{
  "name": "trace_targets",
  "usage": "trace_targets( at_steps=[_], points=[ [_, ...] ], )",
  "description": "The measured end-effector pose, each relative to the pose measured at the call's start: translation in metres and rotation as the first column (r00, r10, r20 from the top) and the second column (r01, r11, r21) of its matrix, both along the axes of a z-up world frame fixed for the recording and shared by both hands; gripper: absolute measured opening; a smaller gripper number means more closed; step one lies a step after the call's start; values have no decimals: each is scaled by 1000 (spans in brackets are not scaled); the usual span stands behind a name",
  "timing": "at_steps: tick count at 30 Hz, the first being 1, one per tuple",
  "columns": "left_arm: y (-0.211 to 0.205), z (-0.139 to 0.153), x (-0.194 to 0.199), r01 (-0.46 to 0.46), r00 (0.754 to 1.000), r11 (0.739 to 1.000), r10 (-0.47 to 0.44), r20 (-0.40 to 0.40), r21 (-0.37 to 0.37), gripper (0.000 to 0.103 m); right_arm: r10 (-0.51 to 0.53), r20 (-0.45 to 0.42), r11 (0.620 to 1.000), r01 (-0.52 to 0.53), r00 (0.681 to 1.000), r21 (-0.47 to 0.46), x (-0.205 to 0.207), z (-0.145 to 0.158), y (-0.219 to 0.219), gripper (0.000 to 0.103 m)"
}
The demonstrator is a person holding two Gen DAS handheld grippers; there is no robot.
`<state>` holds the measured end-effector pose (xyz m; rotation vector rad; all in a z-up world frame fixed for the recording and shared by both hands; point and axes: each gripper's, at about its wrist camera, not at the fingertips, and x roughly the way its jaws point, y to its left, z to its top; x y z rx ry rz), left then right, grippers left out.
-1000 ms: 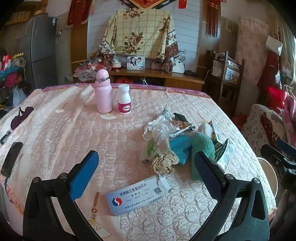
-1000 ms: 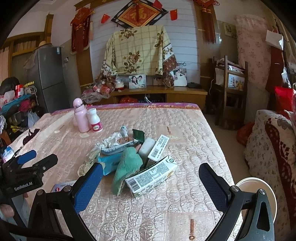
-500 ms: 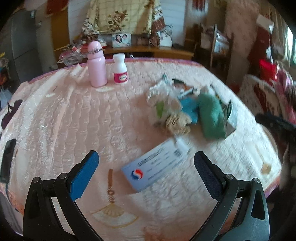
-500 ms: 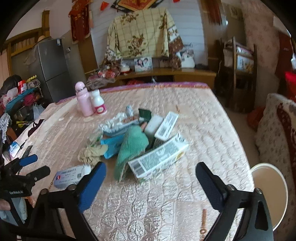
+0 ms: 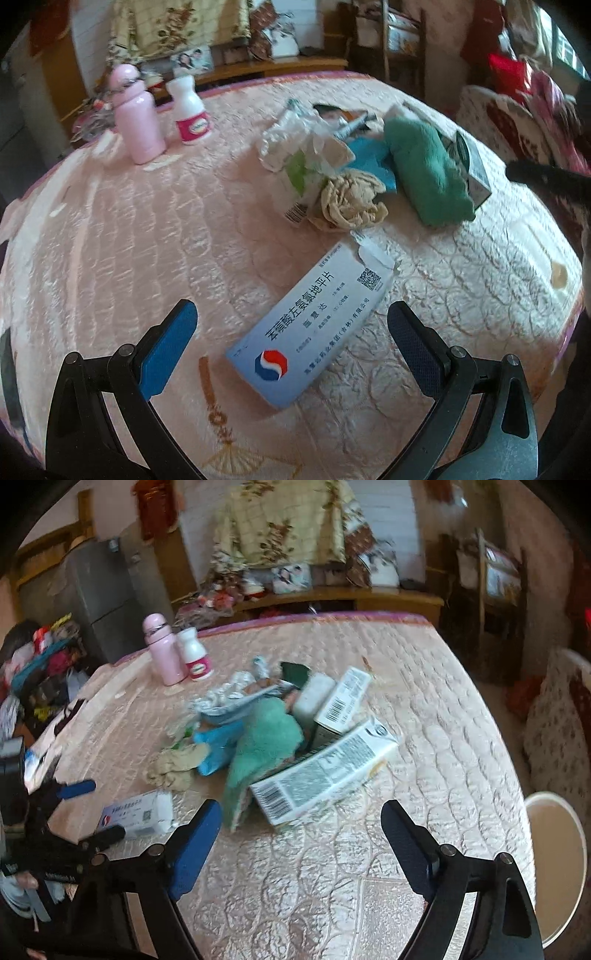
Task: Collect trash
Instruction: 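Grasp the blue-white medicine box with the left gripper while the right gripper grasps the white milk carton, then carry the box and carton to the white bucket and open both grippers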
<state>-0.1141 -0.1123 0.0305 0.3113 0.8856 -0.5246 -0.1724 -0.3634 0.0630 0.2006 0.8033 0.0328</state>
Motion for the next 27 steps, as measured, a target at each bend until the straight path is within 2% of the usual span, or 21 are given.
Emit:
trace_targets(
  at_steps=[4, 7, 12, 14, 16, 18, 22, 24, 27],
  points=[
    [-5, -6, 9, 26, 1000, 999, -25, -15, 25, 102, -72, -39, 995, 74, 997, 71, 18, -7, -20, 87],
    [-5, -12, 16, 16, 999, 1000, -15, -43, 26, 102, -131, -86, 989, 137, 988, 62, 41, -10, -28, 87],
    [-7, -18, 18, 7, 997, 1000, -5, -79, 26, 102, -120, -187, 967, 157, 975, 198, 71, -31, -34, 86],
    [-9, -21, 15, 19, 996, 999, -16, -85, 33, 101, -118, -204, 962, 162, 972, 219, 72, -36, -37, 77],
    [-12, -22, 13, 36, 994, 999, -32, -102, 40, 87, -91, -200, 953, 144, 976, 268, 68, -37, -43, 56],
    [-13, -22, 12, 48, 991, 999, -45, -123, 20, 79, -78, -204, 961, 128, 976, 246, 65, -32, -45, 50],
    [-19, -20, 4, 73, 988, 997, -70, -140, 13, 63, -45, -199, 990, 70, 979, 120, 55, -21, -46, 45],
    [-23, -18, -1, 82, 986, 996, -78, -145, 19, 60, -55, -211, 995, 72, 976, 75, 50, -20, -49, 45],
    [-30, -18, -7, 95, 983, 995, -91, -159, 18, 58, -49, -224, 995, 66, 973, 69, 48, -20, -53, 45]
  ],
)
